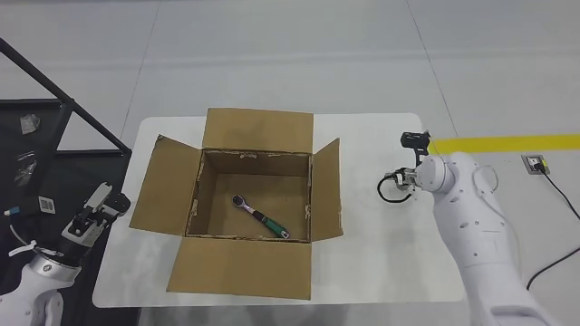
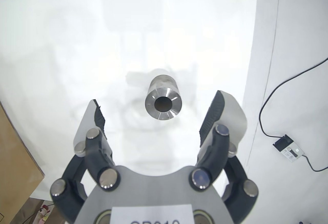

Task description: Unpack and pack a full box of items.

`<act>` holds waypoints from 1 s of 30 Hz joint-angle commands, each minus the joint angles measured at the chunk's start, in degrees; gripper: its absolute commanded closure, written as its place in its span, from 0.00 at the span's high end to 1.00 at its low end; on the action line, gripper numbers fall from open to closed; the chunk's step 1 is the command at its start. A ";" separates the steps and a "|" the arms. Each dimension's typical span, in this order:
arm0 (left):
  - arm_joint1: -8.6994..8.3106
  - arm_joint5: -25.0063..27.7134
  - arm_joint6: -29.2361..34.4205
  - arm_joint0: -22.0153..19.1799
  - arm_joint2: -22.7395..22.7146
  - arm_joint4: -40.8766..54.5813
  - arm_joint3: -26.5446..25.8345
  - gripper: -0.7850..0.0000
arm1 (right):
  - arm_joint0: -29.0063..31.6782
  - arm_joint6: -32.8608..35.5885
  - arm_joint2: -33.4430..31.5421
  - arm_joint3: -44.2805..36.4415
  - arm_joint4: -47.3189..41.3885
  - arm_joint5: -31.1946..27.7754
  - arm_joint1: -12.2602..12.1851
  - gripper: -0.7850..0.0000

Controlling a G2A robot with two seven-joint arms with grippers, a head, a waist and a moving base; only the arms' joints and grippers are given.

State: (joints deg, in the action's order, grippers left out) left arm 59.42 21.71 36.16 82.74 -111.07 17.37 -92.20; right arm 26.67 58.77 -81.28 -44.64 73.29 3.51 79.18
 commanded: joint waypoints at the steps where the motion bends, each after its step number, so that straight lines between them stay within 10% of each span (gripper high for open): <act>1: 0.00 0.00 0.00 0.00 0.00 0.00 0.00 1.00 | -0.51 -0.69 0.33 1.35 -0.33 0.34 0.10 0.93; 6: 0.00 0.00 0.00 0.00 0.00 0.00 0.00 1.00 | -1.51 -2.01 0.57 4.04 -0.73 0.92 0.03 0.73; 15: 0.00 0.00 0.00 0.00 0.00 0.00 0.00 1.00 | -1.82 -3.37 0.92 5.45 -1.90 1.43 -0.10 0.00; 22: 0.00 0.00 0.00 0.00 0.00 0.00 0.00 1.00 | 0.50 -5.70 0.38 -2.24 -0.87 3.79 -0.72 0.00; 30: 0.00 0.00 0.00 0.00 0.00 0.00 0.00 1.00 | 13.30 -2.17 0.90 -39.25 4.41 6.77 -1.59 0.00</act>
State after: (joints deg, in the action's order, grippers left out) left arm 59.42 21.71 36.16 82.74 -111.07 17.37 -92.20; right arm 38.14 55.74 -80.76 -76.68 76.74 10.20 77.65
